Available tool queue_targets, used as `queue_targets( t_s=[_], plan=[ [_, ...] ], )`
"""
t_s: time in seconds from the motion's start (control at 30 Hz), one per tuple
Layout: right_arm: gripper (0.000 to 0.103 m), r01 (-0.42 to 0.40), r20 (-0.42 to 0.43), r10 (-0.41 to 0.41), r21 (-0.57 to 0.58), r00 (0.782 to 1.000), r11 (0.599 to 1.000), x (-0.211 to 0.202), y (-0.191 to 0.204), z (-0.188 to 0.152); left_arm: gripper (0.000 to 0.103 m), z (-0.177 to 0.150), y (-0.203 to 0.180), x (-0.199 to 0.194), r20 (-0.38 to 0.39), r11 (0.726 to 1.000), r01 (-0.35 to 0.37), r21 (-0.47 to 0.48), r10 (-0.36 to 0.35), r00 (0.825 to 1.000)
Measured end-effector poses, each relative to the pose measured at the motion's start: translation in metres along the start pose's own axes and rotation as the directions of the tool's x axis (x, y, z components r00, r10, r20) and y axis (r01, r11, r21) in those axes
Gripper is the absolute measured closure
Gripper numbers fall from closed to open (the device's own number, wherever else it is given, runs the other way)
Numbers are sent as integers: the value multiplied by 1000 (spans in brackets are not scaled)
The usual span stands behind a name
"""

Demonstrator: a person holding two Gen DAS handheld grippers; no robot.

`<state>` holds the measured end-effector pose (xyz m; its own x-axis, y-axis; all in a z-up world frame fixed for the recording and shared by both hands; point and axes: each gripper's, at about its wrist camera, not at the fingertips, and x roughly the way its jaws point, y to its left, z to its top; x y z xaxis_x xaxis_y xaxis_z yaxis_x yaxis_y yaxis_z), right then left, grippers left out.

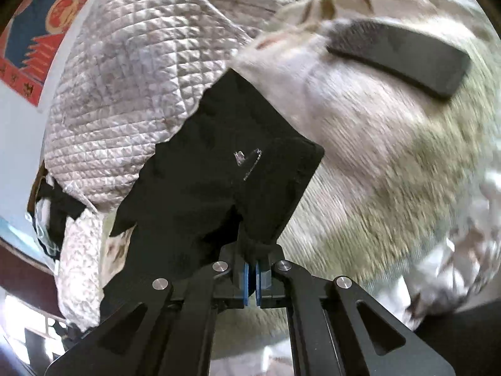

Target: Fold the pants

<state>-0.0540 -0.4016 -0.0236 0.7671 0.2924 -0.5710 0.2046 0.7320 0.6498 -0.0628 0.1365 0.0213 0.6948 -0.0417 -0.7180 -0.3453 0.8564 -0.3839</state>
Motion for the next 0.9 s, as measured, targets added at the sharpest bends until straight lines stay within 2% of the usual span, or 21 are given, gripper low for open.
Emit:
queue_targets(
  t_s=[0.1, 0.17, 0.23, 0.27, 0.33, 0.37, 0.4, 0.43, 0.47, 0.5, 0.6, 0.67, 0.77, 0.8, 0.83, 0.9],
  plan=[
    [102, -11, 28, 11, -22, 1000, 1000, -20, 6, 2, 99, 1, -4, -15, 40, 1000, 20, 25, -21, 999],
    [102, 21, 30, -19, -39, 999, 999, -22, 5, 3, 99, -4, -5, -13, 26, 999, 13, 36, -14, 1000],
    [102, 43, -18, -43, -3, 999, 999, -12, -7, 1, 98, -11, -2, 1, -39, 999, -10, 32, 11, 999],
    [102, 60, -69, -59, 15, 996, 998, -2, -13, -2, 96, -14, 0, 6, -64, 999, -19, 26, 20, 998],
    [101, 98, -87, -96, 14, 992, 995, 2, -15, -7, 93, -15, 2, 1, -58, 1000, -10, 19, 11, 998],
    [98, 107, -79, -106, 5, 991, 994, 0, -12, -7, 86, -14, 3, -5, -54, 1000, -10, 17, 11, 998],
    [92, 109, -64, -108, 5, 992, 994, -4, -10, -6, 70, -12, 4, -10, -41, 999, -31, 13, 31, 999],
    [87, 122, -46, -122, -3, 991, 993, -9, -6, -4, 64, -9, 8, -17, -18, 998, -60, 5, 60, 998],
    [76, 147, -16, -147, -19, 989, 989, -16, -1, -3, 59, -5, 11, -24, 11, 996, -84, -3, 84, 996],
    [70, 176, 26, -175, -38, 984, 984, -24, 4, -1, 54, -1, 14, -31, 43, 994, -105, -12, 105, 994],
    [69, 267, 152, -253, -79, 955, 960, -43, 17, 6, 34, 13, 24, -39, 103, 989, -147, -22, 148, 984],
    [68, 293, 204, -268, -100, 942, 951, -48, 24, 10, 33, 23, 25, -26, 81, 989, -150, -7, 150, 985],
    [65, 296, 221, -257, -167, 941, 941, -41, 42, 10, 33, 28, 21, 0, 18, 982, -187, 37, 186, 982],
    [65, 316, 239, -267, -202, 934, 927, -39, 51, 9, 33, 27, 18, 7, 5, 980, -189, 55, 189, 982],
    [65, 344, 264, -283, -224, 922, 912, -40, 56, 8, 33, 26, 15, 13, -2, 974, -211, 77, 212, 977],
    [65, 408, 347, -320, -221, 882, 886, -47, 62, 9, 33, 23, 8, 20, 14, 954, -269, 132, 269, 963]
  ],
)
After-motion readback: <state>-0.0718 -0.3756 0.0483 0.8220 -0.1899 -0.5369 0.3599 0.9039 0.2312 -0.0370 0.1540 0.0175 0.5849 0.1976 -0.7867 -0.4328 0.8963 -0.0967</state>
